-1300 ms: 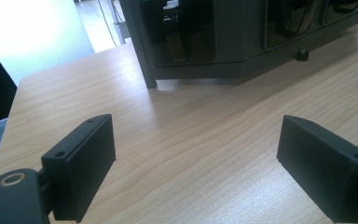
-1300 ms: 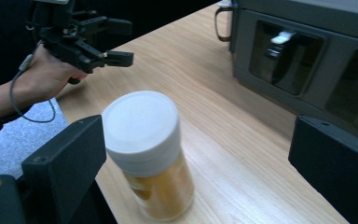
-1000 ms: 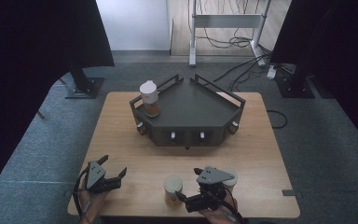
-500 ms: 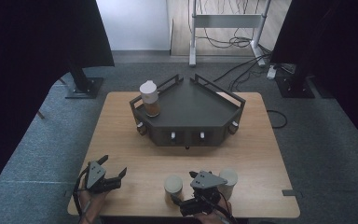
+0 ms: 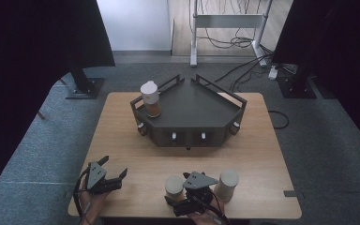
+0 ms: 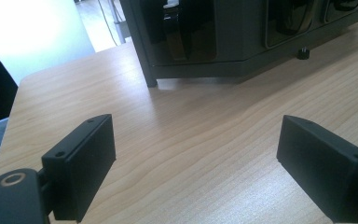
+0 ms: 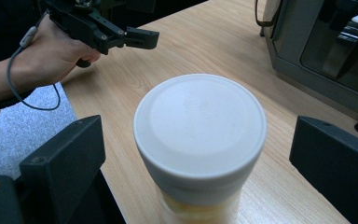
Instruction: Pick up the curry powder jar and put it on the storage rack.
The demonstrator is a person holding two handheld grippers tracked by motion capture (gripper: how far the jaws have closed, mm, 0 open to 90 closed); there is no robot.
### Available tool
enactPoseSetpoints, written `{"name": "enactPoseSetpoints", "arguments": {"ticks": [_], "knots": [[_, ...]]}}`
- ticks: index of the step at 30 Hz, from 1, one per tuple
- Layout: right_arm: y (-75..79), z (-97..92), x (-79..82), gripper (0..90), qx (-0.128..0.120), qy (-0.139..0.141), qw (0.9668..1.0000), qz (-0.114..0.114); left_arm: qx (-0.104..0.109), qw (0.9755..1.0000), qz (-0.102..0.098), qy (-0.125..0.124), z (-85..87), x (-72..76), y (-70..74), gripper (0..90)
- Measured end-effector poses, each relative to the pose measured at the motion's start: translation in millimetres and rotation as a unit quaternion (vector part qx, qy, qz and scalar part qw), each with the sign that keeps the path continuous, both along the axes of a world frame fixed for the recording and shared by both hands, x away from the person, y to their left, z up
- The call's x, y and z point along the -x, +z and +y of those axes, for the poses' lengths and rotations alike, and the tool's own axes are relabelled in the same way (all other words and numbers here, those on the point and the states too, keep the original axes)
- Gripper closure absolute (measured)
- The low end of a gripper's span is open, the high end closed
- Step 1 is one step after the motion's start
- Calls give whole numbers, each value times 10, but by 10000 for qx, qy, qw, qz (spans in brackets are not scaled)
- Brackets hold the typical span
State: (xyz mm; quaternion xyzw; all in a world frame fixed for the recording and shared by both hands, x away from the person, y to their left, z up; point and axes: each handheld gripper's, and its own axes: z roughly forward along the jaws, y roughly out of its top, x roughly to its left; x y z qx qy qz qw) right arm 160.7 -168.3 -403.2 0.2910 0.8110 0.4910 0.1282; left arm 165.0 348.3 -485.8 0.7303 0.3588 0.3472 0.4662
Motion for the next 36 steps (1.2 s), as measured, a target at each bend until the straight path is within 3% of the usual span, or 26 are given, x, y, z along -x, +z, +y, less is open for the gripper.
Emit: {"name": "enactPoseSetpoints", "arguments": {"ticks": [29, 36], "knots": [[-122, 169, -63, 129, 162, -93, 9998, -64, -9, 10000, -4, -5, 9, 0, 2, 113], [-132, 203, -65, 245, 296, -81, 9995, -98, -3, 10000, -2, -3, 14, 1, 2, 113]]}}
